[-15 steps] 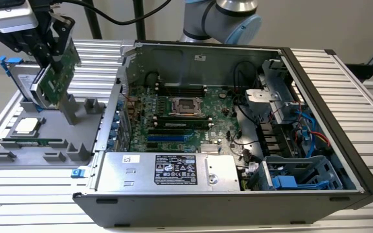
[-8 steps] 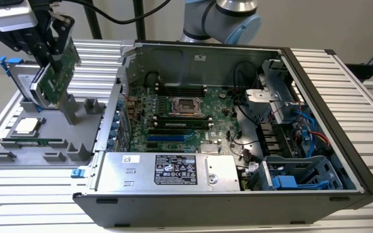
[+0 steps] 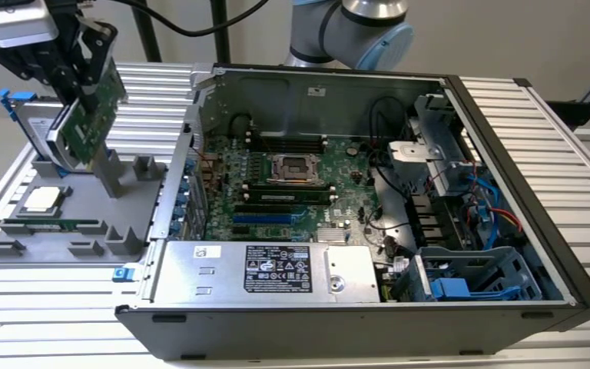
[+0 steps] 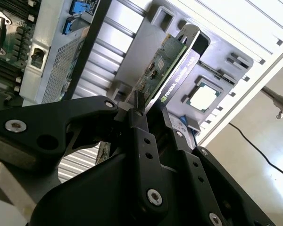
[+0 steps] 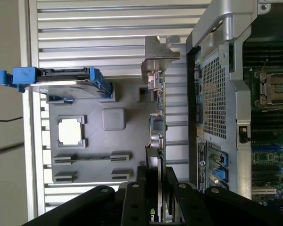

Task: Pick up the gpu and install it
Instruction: 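Pick up the gpu and move the gpu toward the slot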

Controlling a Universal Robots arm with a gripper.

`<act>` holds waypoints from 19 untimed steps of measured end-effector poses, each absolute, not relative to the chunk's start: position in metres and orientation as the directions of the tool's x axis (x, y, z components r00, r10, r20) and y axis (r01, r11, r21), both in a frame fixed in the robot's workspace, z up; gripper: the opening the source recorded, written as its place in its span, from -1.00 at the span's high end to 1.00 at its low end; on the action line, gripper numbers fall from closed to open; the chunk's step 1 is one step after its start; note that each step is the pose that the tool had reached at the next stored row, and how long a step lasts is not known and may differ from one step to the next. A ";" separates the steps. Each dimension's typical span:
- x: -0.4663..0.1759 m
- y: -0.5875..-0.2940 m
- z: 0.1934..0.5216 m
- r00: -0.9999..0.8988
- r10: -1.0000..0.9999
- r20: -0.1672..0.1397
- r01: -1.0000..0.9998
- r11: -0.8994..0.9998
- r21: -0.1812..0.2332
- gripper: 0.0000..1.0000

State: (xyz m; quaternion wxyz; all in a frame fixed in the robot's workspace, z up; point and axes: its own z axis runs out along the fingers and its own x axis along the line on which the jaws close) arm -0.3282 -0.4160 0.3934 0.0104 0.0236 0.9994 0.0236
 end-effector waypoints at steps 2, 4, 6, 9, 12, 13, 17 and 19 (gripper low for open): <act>-0.328 -0.416 0.394 -0.999 0.048 -0.020 0.047 0.998 0.047 1.00; -0.328 -0.416 0.395 -0.999 0.048 -0.020 0.047 0.998 0.048 1.00; -0.328 -0.416 0.396 -0.999 0.048 -0.020 0.047 0.998 0.048 1.00; -0.328 -0.416 0.397 -0.999 0.048 -0.020 0.047 0.998 0.048 1.00; -0.328 -0.416 0.399 -0.999 0.048 -0.020 0.047 0.998 0.048 1.00; -0.328 -0.416 0.399 -0.999 0.048 -0.020 0.047 0.998 0.048 1.00; -0.328 -0.416 0.402 -0.999 0.048 -0.020 0.047 0.998 0.048 1.00; -0.328 -0.416 0.404 -0.999 0.048 -0.020 0.047 0.998 0.048 1.00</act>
